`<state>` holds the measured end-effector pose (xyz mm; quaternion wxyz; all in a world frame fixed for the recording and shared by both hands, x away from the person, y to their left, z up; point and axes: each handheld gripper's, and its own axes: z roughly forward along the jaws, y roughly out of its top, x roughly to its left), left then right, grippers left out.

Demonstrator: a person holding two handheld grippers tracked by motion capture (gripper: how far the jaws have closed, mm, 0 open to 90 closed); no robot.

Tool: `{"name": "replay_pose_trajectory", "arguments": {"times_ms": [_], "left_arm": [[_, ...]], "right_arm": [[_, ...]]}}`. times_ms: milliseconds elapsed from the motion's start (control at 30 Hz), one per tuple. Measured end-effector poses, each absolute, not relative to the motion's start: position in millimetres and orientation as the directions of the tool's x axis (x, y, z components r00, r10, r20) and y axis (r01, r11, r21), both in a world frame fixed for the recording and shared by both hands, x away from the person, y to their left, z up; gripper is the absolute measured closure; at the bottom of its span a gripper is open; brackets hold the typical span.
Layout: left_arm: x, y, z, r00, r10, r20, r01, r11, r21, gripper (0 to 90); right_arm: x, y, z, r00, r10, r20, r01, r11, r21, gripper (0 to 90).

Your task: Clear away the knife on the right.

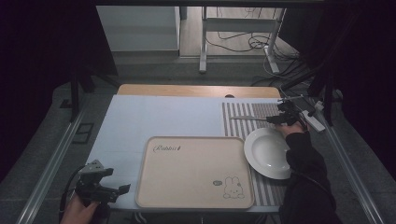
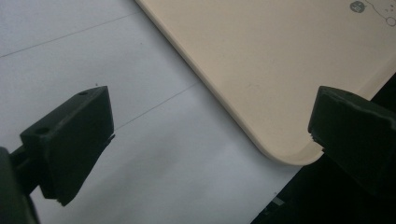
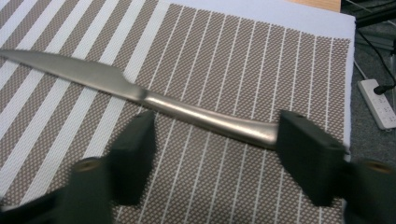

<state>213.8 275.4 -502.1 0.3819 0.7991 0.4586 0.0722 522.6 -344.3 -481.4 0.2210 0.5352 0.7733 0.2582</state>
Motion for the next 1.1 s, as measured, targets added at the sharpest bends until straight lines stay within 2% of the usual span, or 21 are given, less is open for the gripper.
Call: {"name": "replay_pose_trajectory", "arguments": {"times_ms": [133, 200, 300, 533, 733, 867, 1100], "left_arm": [[214, 275, -502, 0.569, 0.788, -0.235, 0.677, -0.287, 0.677, 1.4], [214, 275, -502, 0.570, 0.788, -0.234, 0.677, -0.289, 0.677, 1.4], [214, 275, -502, 0.570, 0.788, -0.234, 0.677, -0.289, 0.677, 1.3], [214, 275, -502, 0.570, 0.788, -0.232, 0.676, -0.290, 0.677, 1.3], [214, 275, -502, 0.570, 0.788, -0.231, 0.676, -0.291, 0.677, 1.3], [214, 275, -502, 0.570, 0.789, -0.230, 0.677, -0.291, 0.676, 1.3], [214, 275, -502, 0.569, 0.790, -0.229, 0.678, -0.293, 0.674, 1.4]], "right_arm": [[531, -348, -479, -0.333, 0.942, -0.040, 0.740, 0.287, 0.608, 72.3], [536, -350, -479, -0.329, 0.944, -0.023, 0.758, 0.279, 0.590, 81.2], [544, -350, -481, -0.334, 0.942, -0.018, 0.762, 0.282, 0.583, 90.0], [562, -353, -490, -0.274, 0.961, -0.042, 0.796, 0.251, 0.552, 90.0], [563, -358, -494, -0.260, 0.963, -0.070, 0.806, 0.256, 0.534, 90.0], [557, -363, -494, -0.277, 0.959, -0.051, 0.811, 0.262, 0.523, 90.0], [534, -366, -492, -0.361, 0.932, -0.021, 0.809, 0.324, 0.490, 90.0]]}}
